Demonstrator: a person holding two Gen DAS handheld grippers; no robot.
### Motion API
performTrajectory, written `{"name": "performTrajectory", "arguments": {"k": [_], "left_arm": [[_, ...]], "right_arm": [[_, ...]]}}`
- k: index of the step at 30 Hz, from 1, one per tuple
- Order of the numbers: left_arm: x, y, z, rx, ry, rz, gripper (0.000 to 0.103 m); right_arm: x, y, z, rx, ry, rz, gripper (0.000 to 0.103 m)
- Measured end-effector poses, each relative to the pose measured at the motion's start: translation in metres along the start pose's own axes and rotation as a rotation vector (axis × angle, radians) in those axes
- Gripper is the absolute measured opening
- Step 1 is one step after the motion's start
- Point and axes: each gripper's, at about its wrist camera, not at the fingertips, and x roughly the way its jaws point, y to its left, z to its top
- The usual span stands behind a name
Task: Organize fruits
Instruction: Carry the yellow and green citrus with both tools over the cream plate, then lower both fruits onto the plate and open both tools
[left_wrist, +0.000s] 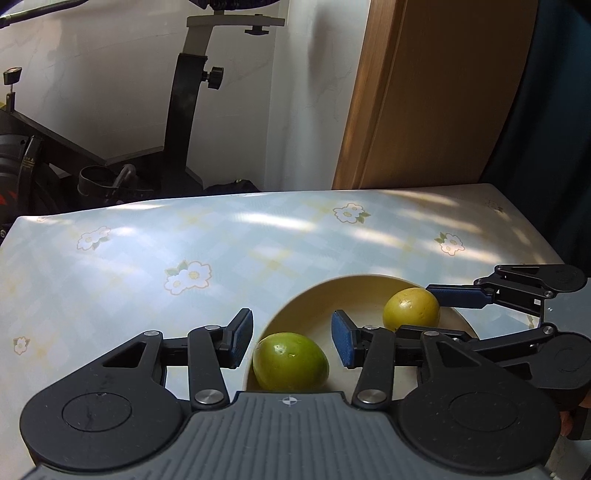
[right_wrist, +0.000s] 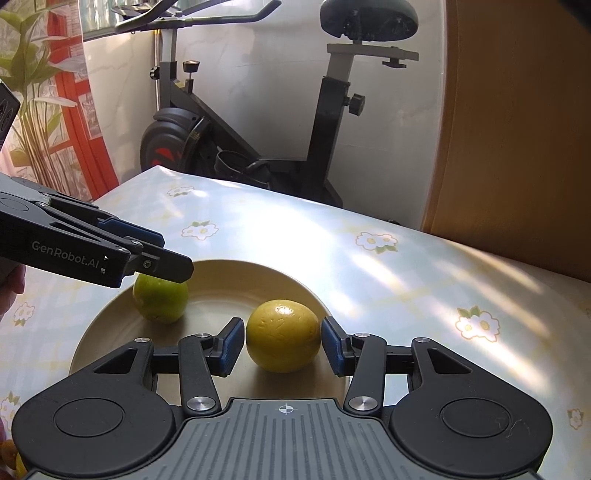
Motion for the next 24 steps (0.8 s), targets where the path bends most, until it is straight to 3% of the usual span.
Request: {"name": "performTrajectory", "arguments": {"k": [7,11,14,19,24], "left_arm": [[-0.028,0.005,-0.005,-0.029,-0.043,0.048,0.052],[-0.051,0.007,-0.012,-0.046,-0.072,0.107,0.073],[-0.07,0.009,-0.019,-0.053,-0.086,0.172,0.079],[-0.101,0.015,-0.029,-0.096,-0.101,0.292,0.081],[-0.133,0.019,-0.043,-0.098,-0.138,0.307,0.082]], "right_arm": [[-0.025,0.003,0.003,-0.002,-0.041,-0.024,0.043],[-0.045,0.005,0.001,0.027,-0.071,-0.036,0.043],[-0.062,0.006,-0.005,0.063,-0.099,-0.041,0.043],[-0.088,0.01,-0.016,0.119,-0.132,-0.068,0.043],[-0.107,0.022,-0.034,0.135,-0.144,-0.096,0.043]]}}
